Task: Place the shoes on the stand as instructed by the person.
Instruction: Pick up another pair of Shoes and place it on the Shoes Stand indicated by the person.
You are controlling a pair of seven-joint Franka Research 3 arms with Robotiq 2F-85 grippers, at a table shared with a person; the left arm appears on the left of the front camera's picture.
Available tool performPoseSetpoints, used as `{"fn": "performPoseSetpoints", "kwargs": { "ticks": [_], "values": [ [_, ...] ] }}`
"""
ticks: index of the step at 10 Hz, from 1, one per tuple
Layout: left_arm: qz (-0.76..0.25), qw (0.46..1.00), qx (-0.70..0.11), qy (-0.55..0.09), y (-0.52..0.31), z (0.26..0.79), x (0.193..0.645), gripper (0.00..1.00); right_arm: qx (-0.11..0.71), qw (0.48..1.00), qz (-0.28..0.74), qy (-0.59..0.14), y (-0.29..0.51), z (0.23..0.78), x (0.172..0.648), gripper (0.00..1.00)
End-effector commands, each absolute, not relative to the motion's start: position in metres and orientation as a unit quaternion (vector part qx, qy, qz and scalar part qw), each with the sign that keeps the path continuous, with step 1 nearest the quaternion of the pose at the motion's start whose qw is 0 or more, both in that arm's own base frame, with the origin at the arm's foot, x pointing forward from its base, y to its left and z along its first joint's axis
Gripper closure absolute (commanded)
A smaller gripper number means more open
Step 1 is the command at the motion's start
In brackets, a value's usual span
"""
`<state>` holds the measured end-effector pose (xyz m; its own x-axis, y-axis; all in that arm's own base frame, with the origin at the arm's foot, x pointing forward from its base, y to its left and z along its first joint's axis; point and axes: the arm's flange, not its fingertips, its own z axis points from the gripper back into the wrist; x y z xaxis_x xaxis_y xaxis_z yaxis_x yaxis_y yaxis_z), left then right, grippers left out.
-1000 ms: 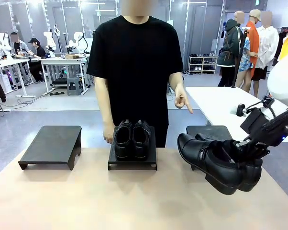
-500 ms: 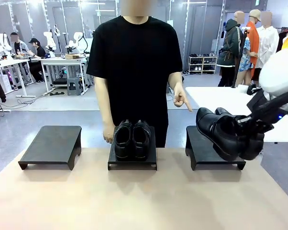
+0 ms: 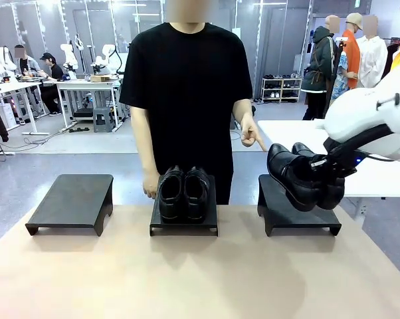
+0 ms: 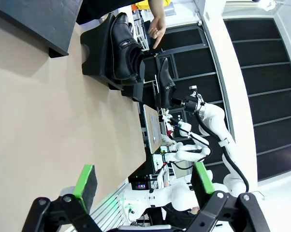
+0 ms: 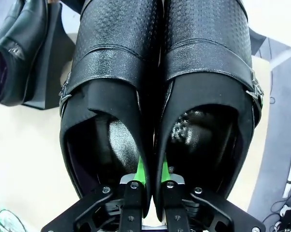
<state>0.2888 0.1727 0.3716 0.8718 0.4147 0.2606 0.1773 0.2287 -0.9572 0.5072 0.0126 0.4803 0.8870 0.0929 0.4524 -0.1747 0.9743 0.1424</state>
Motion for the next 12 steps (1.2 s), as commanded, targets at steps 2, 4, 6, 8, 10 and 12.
{"fn": "performPoseSetpoints", "kwargs": {
  "ticks": [2,4,6,8,10,12],
  "values": [
    [0.082,0.738,-0.624,-0.242,0.173,0.374,0.29,0.0,0.08,0.964,0.039,-0.25,0.021,0.476,0.536,0.9],
    [0.082,0.738,-0.624,-0.242,0.173,0.374,0.29,0.0,0.073,0.966,0.029,-0.246,0.023,0.459,0.548,0.9],
    [0.082,0.738,-0.624,-0.242,0.173,0.374,0.29,0.0,0.066,0.966,0.023,-0.248,0.023,0.445,0.556,0.9],
    [0.082,0.738,-0.624,-0.242,0.173,0.374,0.29,0.0,0.06,0.964,0.015,-0.259,0.023,0.432,0.564,0.9],
    [0.082,0.738,-0.624,-0.242,0.173,0.374,0.29,0.0,0.056,0.963,0.008,-0.262,0.025,0.421,0.57,0.9],
    [0.082,0.738,-0.624,-0.242,0.173,0.374,0.29,0.0,0.053,0.962,0.001,-0.268,0.025,0.412,0.574,0.9]
  ]
}}
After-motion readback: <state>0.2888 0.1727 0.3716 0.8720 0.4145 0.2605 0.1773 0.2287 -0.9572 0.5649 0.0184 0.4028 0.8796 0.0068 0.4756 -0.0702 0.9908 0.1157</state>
